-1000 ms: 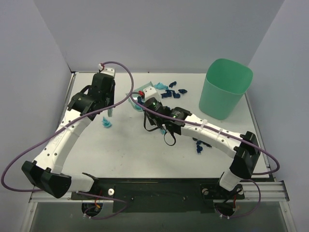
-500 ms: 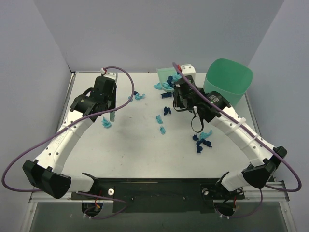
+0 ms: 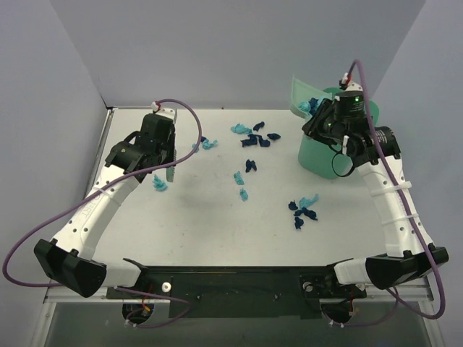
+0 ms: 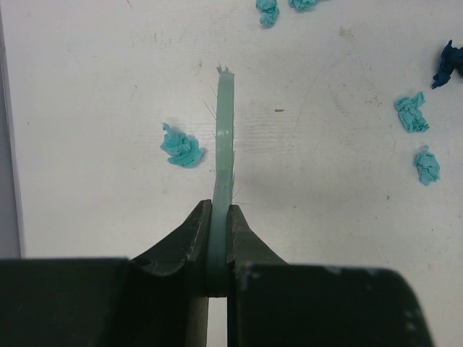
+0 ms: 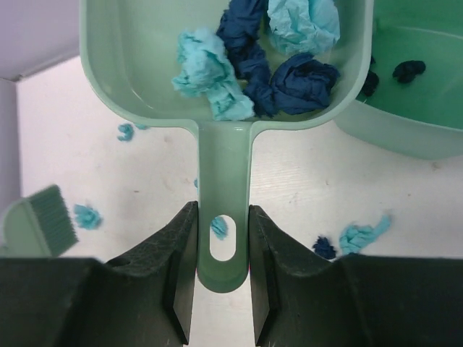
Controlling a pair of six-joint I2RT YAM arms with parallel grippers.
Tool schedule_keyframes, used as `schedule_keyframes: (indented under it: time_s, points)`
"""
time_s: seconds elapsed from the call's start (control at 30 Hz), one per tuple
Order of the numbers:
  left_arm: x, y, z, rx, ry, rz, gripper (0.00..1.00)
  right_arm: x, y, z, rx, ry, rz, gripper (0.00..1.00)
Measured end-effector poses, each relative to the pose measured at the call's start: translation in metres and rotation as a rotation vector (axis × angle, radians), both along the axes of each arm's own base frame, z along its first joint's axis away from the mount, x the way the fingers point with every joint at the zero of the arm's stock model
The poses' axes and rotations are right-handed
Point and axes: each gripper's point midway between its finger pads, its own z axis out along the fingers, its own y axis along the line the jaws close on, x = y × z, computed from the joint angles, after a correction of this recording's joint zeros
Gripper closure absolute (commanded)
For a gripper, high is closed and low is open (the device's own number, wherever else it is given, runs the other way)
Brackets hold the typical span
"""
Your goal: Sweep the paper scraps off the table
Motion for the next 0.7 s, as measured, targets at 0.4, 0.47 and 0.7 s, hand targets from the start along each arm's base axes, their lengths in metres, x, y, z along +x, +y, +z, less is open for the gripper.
schedule_keyframes:
  time_s: [0.4, 0.47, 0.7]
  points:
    - [0.000, -0.002, -0.001, -0.009, 0.004, -0.004, 1.00, 0.036, -0.044, 0.026, 0.611, -0.069, -0.248, 1.00]
    - [0.000, -0.002, -0.001, -0.010, 0.004, -0.004, 1.00, 0.044, -0.046, 0.029, 0.711, -0.079, -0.275, 1.00]
    - [0.000, -0.002, -0.002, -0.011, 0.002, -0.005, 1.00, 0.057, -0.056, 0.033, 0.951, -0.112, -0.378, 1.00]
